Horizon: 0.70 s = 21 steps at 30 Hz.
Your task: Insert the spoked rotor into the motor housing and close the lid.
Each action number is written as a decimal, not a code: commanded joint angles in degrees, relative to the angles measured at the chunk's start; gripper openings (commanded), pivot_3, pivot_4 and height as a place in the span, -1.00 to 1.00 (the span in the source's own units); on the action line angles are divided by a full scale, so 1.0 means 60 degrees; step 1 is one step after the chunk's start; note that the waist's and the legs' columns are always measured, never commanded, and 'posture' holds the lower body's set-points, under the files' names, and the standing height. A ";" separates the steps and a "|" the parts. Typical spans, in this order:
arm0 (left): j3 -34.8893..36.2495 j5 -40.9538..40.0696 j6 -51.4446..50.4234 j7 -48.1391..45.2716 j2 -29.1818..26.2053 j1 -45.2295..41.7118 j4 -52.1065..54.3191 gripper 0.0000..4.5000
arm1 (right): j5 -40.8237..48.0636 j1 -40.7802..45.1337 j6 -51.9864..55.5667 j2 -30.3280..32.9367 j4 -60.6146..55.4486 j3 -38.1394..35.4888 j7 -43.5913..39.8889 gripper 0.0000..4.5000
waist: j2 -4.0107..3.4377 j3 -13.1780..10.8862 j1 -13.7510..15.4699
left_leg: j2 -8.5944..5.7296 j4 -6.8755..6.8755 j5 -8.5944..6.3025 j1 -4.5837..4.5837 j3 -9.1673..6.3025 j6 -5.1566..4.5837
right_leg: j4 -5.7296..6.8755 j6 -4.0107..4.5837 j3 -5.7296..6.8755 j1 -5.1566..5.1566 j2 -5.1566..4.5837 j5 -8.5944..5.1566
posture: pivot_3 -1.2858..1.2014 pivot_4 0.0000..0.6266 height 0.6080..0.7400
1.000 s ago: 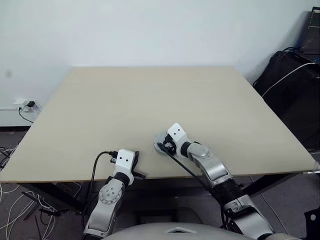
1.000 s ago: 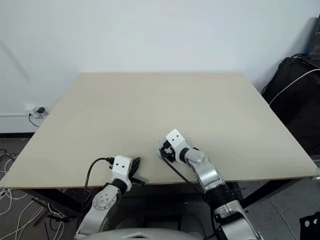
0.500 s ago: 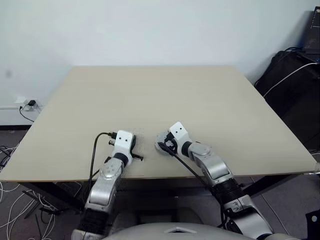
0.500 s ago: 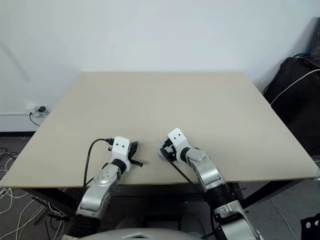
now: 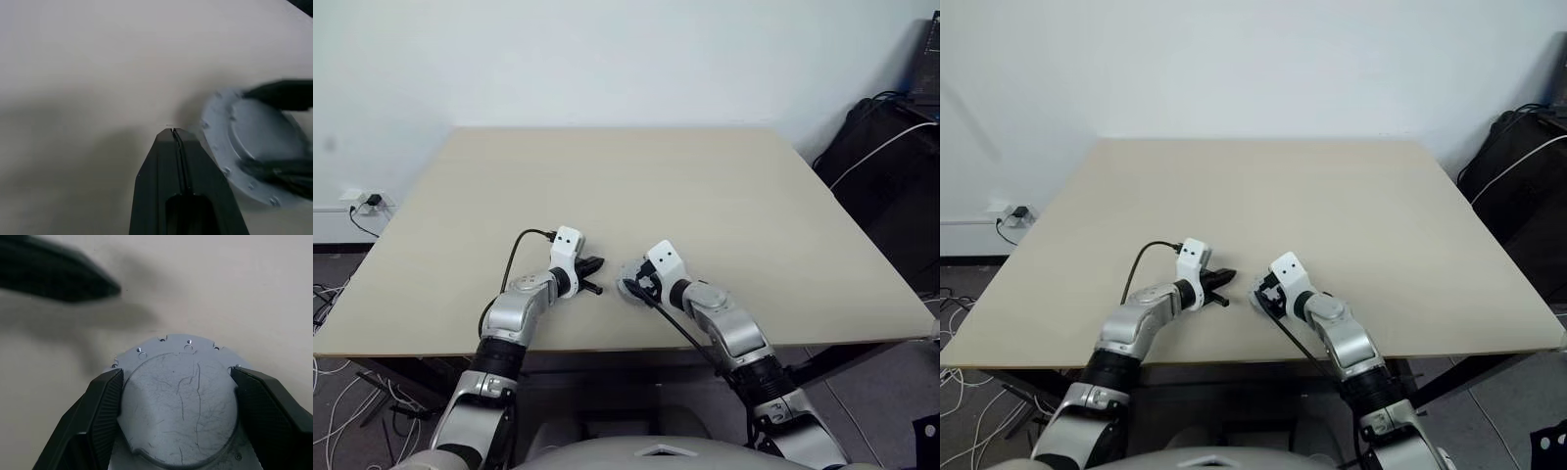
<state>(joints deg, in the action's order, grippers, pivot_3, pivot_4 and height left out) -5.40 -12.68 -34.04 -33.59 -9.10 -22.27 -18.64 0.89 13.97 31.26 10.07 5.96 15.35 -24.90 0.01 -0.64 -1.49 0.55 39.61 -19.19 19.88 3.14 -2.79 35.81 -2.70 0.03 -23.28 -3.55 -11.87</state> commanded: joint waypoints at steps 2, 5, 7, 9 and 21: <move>-0.0138 -0.0249 -0.0164 -0.0576 0.0201 -0.0771 -0.0340 -1.00 | -0.0019 -0.0255 0.0419 0.0034 0.0030 0.0030 0.0044 0.42 | 0.0001 -0.0001 -0.0007 | 0.0000 -0.0001 0.0001 0.0002 -0.0001 0.0003 | -0.0002 0.0000 -0.0001 -0.0002 0.0000 0.0000 | 0.03 -1.00 1.00; -0.0262 -0.0168 -0.0111 -0.0708 0.0312 -0.1010 -0.0675 -1.00 | -0.0012 -0.0264 0.0456 0.0021 -0.0015 0.0037 0.0062 0.42 | 0.0001 0.0000 -0.0015 | 0.0000 -0.0002 0.0009 0.0005 -0.0001 0.0021 | -0.0004 -0.0003 -0.0001 -0.0004 0.0000 -0.0002 | 0.03 -1.00 1.00; -0.0341 -0.0092 -0.0097 -0.0720 0.0342 -0.1102 -0.0820 -1.00 | -0.0014 -0.0273 0.0466 0.0017 -0.0038 0.0039 0.0069 0.42 | 0.0001 -0.0001 -0.0017 | 0.0000 -0.0003 0.0005 0.0005 -0.0001 0.0016 | -0.0004 -0.0004 -0.0002 -0.0004 0.0000 -0.0002 | 0.03 -1.00 1.00; -0.0403 -0.0047 -0.0063 -0.0698 0.0414 -0.1191 -0.0978 -1.00 | -0.0013 -0.0285 0.0475 0.0011 -0.0067 0.0034 0.0086 0.42 | 0.0001 -0.0001 -0.0013 | 0.0000 -0.0003 0.0003 0.0006 -0.0002 0.0013 | -0.0003 -0.0004 -0.0002 -0.0006 0.0000 -0.0003 | 0.03 -1.00 1.00; -0.0821 0.0264 -0.0505 -0.0839 0.0540 -0.1400 -0.1464 -1.00 | 0.0019 -0.0327 0.0548 0.0019 -0.0195 0.0047 0.0149 0.42 | 0.0002 -0.0001 0.0006 | 0.0000 -0.0003 -0.0005 0.0010 -0.0004 -0.0001 | -0.0003 -0.0003 -0.0002 -0.0009 0.0000 -0.0003 | 0.03 -1.00 1.00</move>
<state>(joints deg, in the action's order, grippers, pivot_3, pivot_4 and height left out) -9.66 -11.19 -36.18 -37.60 -6.20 -29.06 -27.33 1.16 13.05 32.73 9.79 4.13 15.32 -23.77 0.03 -0.64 -1.46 0.55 39.59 -19.23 19.95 3.12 -2.80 35.79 -2.72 0.01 -23.34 -3.55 -11.89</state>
